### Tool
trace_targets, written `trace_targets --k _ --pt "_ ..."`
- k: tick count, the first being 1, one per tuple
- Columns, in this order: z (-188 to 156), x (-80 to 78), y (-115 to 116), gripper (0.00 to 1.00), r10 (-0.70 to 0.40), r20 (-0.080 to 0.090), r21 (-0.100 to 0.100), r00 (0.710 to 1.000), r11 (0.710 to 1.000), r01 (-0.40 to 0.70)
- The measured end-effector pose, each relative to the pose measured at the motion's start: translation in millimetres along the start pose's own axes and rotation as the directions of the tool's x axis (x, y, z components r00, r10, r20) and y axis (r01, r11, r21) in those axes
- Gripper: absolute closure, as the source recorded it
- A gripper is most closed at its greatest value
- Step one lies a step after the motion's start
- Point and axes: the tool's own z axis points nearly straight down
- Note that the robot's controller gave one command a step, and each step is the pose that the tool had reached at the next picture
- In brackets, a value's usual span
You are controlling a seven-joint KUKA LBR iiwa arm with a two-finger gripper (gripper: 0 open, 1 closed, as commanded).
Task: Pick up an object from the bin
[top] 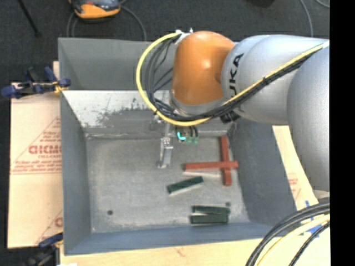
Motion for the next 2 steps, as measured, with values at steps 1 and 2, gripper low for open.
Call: trace_targets --k 1,2 --pt "-5.0 -1.8 -0.5 0.0 0.002 0.008 -0.001 1.0 1.0 -0.002" --pt "42.2 7.2 -19.1 0.0 -0.214 0.015 0.003 0.977 0.977 0.214"
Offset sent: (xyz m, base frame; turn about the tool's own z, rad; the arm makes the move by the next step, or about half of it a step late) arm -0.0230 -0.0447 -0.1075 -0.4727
